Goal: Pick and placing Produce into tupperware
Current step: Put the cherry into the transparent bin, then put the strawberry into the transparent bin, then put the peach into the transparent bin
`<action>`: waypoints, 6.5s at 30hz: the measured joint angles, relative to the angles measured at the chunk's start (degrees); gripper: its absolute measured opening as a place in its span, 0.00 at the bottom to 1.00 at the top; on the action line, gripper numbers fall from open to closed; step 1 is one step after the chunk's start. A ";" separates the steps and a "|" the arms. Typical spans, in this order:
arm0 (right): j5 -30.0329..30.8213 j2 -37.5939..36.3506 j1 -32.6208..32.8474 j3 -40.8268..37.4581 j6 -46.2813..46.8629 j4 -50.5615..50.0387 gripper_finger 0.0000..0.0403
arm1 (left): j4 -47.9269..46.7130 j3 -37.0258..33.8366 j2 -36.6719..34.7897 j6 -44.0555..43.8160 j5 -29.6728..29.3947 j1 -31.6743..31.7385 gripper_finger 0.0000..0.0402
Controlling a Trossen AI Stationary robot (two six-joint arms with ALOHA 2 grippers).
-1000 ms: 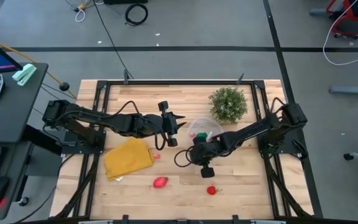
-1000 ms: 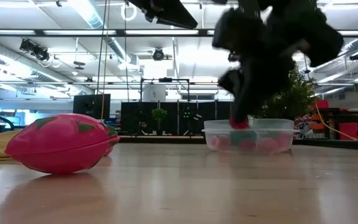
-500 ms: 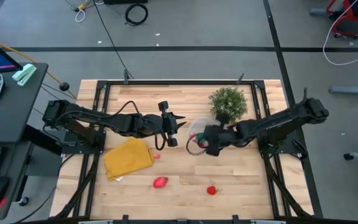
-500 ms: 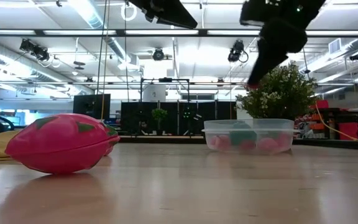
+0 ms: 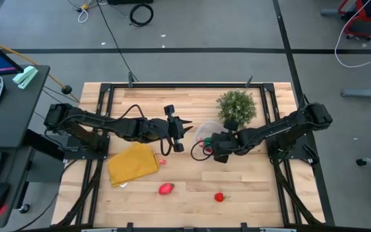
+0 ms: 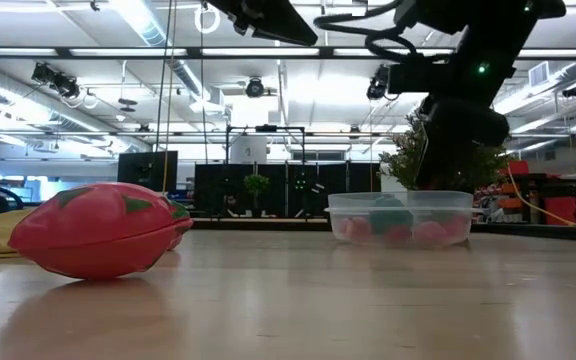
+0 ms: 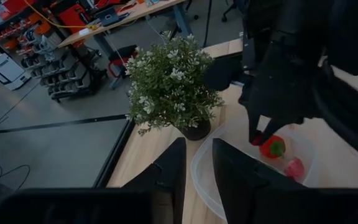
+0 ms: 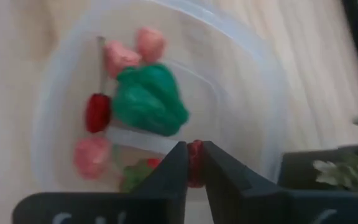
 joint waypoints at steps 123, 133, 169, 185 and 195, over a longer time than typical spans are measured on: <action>-18.00 4.93 20.19 3.82 19.66 8.51 0.01 | 2.49 0.02 0.02 3.81 0.00 3.10 0.09; 0.30 -1.40 13.24 3.85 14.63 -1.15 0.00 | 2.68 0.02 0.02 4.99 -0.02 3.10 0.07; -10.62 -0.84 -8.52 3.85 4.63 -5.85 0.16 | 3.14 0.02 -0.02 6.08 -0.04 2.47 0.06; -6.69 -0.98 0.59 3.85 -5.04 12.00 0.16 | -26.00 0.02 -0.02 -16.95 0.15 -6.84 0.11; -6.62 -1.00 1.45 3.85 -12.70 14.58 0.16 | -43.05 0.02 3.02 -40.69 8.47 -8.00 0.31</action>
